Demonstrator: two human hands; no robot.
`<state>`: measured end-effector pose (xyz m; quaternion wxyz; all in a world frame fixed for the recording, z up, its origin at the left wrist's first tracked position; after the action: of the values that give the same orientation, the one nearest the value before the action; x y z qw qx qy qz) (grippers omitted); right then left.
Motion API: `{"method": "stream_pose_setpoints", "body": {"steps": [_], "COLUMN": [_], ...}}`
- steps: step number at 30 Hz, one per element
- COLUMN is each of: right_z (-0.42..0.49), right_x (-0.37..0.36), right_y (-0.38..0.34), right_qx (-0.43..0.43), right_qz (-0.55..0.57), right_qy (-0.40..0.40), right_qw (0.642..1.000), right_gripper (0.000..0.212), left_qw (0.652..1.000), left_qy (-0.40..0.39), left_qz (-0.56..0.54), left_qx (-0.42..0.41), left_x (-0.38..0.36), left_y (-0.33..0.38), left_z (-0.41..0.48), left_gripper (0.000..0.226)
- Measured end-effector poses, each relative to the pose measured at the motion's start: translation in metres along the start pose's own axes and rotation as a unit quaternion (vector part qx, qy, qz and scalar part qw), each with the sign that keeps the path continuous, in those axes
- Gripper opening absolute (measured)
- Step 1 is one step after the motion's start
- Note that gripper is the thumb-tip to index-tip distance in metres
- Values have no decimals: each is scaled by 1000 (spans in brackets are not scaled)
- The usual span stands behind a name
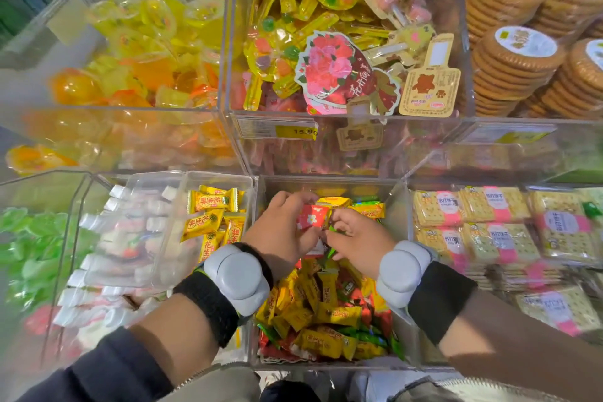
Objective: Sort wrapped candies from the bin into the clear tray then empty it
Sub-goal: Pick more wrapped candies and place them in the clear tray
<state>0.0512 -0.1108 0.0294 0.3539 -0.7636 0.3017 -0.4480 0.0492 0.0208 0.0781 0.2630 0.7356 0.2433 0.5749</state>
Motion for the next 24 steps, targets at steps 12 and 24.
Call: {"method": "stream_pose_setpoints", "body": {"steps": [12, 24], "right_z": [13, 28], "right_x": [-8, -41], "right_y": [-48, -87], "right_qx": [20, 69], "right_qz": [0, 48], "right_qy": [1, -44], "right_qw": [1000, 995], "right_gripper": [48, 33], "left_qw": [991, 975], "left_qy": [82, 114], "left_qz": [-108, -191], "left_qx": [7, 27], "left_x": [48, 77], "left_y": [-8, -40], "left_z": [-2, -6], "left_gripper": [54, 57]}}
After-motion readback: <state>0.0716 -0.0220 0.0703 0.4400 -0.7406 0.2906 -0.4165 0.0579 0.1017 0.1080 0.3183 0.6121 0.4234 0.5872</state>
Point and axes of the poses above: each hand's wrist, its own z-axis towards the middle knuckle, its own x-axis out of the back of the hand, y = z × x, the point moved 7 cm from there along z, towards the middle knuckle, and after that the axes turned 9 degrees about x, right-handed, at the moved point
